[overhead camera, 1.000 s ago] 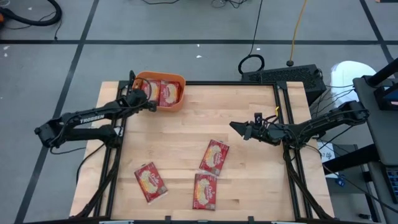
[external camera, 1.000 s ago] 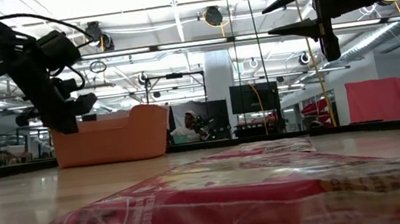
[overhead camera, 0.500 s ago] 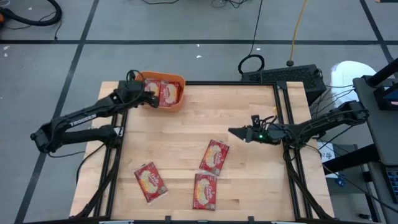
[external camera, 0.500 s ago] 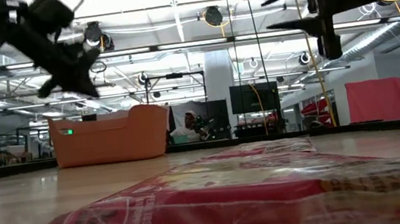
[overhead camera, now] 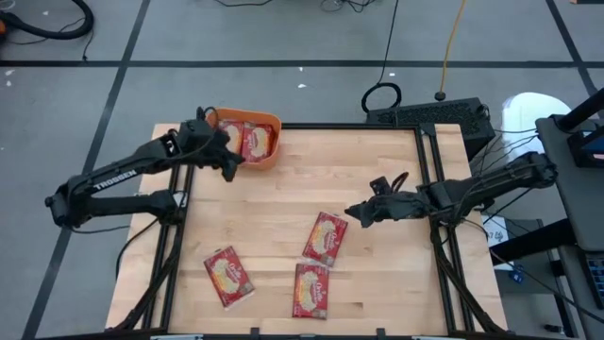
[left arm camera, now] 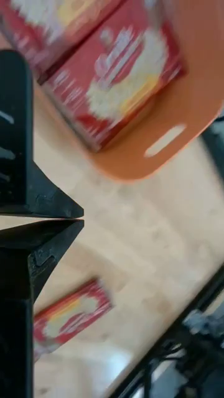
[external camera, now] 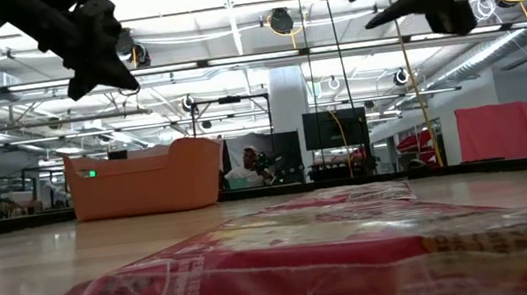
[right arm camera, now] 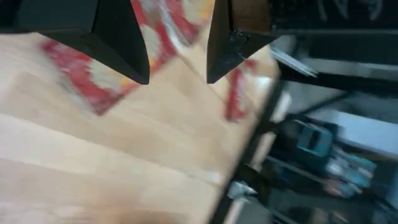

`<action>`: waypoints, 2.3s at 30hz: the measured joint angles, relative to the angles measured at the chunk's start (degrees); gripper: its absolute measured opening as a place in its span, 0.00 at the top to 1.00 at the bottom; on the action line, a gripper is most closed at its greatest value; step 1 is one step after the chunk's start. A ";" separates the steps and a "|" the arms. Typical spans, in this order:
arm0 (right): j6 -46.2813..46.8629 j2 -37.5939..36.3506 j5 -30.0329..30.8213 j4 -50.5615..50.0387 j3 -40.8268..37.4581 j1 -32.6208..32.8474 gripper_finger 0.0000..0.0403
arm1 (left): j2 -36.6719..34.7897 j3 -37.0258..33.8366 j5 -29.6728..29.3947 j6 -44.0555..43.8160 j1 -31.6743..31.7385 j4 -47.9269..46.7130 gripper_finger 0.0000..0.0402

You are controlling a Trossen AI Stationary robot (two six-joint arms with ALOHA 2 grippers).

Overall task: Sort popcorn bags into baskets
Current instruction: Stack the red popcorn bag on top of the red popcorn bag in the orange bin

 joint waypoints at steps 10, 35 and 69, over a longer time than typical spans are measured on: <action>-11.89 12.91 -20.68 -13.26 9.49 -5.80 0.61 | 0.01 0.00 0.14 -2.93 -7.70 -1.03 0.95; -13.45 28.25 -40.30 -8.20 3.76 -21.27 0.50 | 0.01 -0.04 -7.78 -9.66 -22.56 -0.73 0.95; 0.17 28.29 -30.54 22.53 -12.49 -17.37 0.72 | 0.01 -0.04 -12.78 -9.11 -22.54 3.25 0.95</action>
